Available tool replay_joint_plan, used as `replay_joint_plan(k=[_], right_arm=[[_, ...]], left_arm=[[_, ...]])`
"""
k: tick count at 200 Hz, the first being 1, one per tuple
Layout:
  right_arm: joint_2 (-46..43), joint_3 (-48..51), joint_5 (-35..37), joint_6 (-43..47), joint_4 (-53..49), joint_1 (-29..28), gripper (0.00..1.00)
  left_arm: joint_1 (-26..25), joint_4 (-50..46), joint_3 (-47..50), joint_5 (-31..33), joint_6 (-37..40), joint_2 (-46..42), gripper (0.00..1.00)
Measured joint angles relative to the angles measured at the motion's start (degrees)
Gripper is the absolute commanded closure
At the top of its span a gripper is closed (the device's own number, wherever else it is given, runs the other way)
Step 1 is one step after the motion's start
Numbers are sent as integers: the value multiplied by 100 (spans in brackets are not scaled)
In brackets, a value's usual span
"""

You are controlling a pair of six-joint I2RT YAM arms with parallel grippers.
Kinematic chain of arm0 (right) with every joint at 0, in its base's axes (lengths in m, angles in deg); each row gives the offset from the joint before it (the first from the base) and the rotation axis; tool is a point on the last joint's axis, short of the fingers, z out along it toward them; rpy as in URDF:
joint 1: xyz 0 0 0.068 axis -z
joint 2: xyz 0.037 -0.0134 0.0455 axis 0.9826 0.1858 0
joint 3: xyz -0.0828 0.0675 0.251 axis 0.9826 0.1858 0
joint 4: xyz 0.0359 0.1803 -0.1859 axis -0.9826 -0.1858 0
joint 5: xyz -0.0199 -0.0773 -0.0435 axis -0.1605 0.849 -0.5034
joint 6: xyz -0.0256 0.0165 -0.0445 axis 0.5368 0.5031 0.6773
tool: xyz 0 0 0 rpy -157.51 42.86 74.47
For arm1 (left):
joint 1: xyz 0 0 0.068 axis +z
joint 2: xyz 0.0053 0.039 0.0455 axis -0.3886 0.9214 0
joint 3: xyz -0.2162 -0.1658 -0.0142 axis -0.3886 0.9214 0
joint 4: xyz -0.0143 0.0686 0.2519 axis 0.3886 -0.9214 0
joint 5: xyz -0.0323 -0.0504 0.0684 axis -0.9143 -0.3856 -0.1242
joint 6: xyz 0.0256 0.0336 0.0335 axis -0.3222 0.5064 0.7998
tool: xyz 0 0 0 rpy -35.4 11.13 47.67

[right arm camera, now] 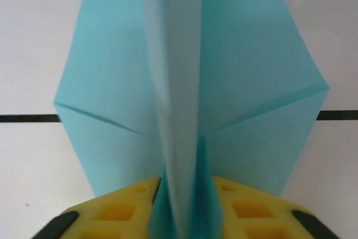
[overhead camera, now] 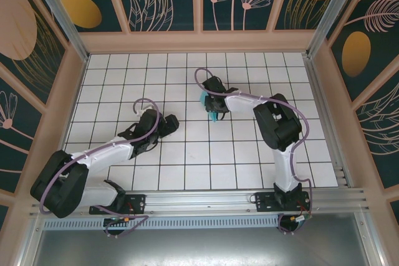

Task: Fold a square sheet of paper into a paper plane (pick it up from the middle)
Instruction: Move a paper plane to the center of the table, then reset both arms

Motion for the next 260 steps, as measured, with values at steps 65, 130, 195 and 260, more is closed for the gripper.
replay_joint_plan(k=[65, 130, 195, 260], right_arm=[[-1572, 101, 448, -184, -15, 59, 36], [-4317, 2100, 1572, -155, 710, 1624, 3], [-4968, 4485, 2081, 525, 2197, 3204, 1], [-4767, 6304, 1891, 1641, 5412, 3322, 1]], left_arm=[[846, -413, -1152, 466, 780, -118, 2], [1869, -192, -1145, 1423, 1867, -472, 2], [2225, 1941, 1095, 3235, 3185, -1047, 1], [2426, 4715, 2004, 2553, 4546, -216, 1]])
